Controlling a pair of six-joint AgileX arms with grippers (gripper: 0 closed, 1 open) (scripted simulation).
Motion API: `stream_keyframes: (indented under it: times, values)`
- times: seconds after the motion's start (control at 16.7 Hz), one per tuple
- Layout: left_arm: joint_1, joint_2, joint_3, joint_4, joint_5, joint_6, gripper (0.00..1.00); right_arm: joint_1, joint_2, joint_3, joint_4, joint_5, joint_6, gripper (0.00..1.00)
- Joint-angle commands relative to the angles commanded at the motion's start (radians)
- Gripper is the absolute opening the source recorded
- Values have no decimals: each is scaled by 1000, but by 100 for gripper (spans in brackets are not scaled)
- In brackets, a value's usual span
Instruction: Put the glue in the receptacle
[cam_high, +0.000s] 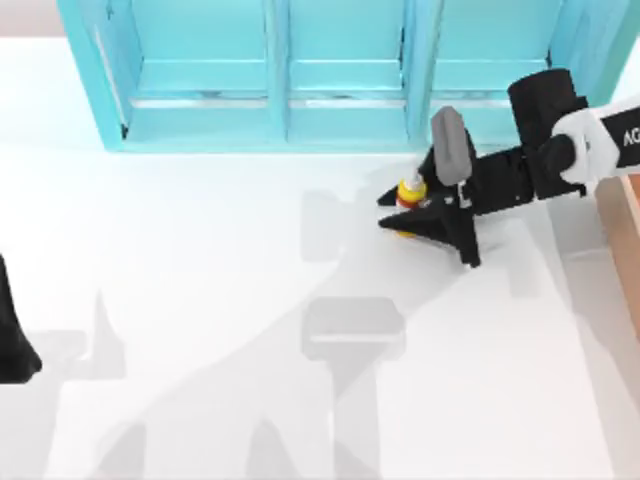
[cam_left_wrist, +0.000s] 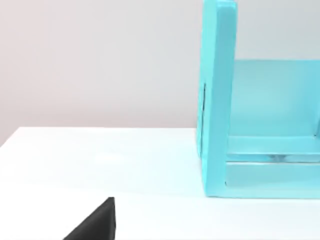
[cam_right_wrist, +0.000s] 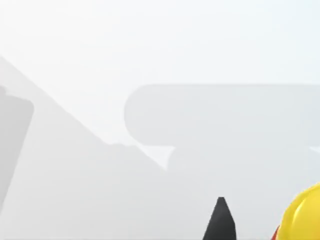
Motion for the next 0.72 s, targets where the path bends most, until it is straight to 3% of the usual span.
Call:
stream_keyframes:
  times: [0.36,0.72]
  values:
    - [0,0,0,0,0,0,100,25,-18,-4,-24,16,25,0]
    - [0,0,0,0,0,0,100,81,-128,87,-192,-1,49,0]
